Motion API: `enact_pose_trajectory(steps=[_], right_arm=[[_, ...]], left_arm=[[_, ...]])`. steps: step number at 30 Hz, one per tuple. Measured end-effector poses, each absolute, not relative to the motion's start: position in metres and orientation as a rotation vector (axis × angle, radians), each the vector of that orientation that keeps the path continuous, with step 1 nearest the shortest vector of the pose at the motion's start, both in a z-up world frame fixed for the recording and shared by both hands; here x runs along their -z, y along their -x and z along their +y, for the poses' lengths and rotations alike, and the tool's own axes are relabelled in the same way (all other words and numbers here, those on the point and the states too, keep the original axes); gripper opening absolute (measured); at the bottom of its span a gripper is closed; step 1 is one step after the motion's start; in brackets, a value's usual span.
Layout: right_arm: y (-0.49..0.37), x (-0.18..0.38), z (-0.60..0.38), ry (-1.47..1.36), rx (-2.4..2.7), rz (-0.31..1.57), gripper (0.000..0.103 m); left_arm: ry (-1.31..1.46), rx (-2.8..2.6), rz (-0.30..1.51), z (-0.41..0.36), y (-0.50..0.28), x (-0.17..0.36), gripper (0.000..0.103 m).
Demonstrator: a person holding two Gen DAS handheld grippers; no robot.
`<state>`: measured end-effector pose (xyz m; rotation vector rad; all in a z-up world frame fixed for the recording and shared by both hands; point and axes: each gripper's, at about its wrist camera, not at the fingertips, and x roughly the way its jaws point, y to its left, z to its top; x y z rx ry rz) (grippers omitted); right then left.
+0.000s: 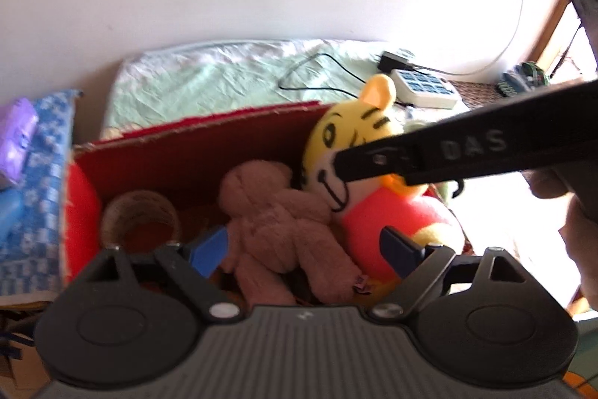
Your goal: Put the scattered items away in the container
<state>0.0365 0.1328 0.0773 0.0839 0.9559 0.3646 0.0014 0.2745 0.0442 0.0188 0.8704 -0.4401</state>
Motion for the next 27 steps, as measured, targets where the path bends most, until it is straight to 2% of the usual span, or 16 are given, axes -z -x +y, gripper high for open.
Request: enact_pose_trajectory(steps=[7,16,27], right_arm=[[-0.015,-0.084,0.125,-0.096,-0.339,0.902,0.027],[-0.007,-0.068,0.095,-0.176,-0.350,0.926,0.027],[0.006,-0.065,0.049,-0.265,-0.372,0.885,0.031]], left_arm=[[-0.035,0.374,0.878,0.276,0.005,-0.045,0.091],[-0.041,0.271,0.924,0.267,0.006,-0.036,0.091],[-0.081,0.158,0.887,0.232,0.018,-0.054,0.091]])
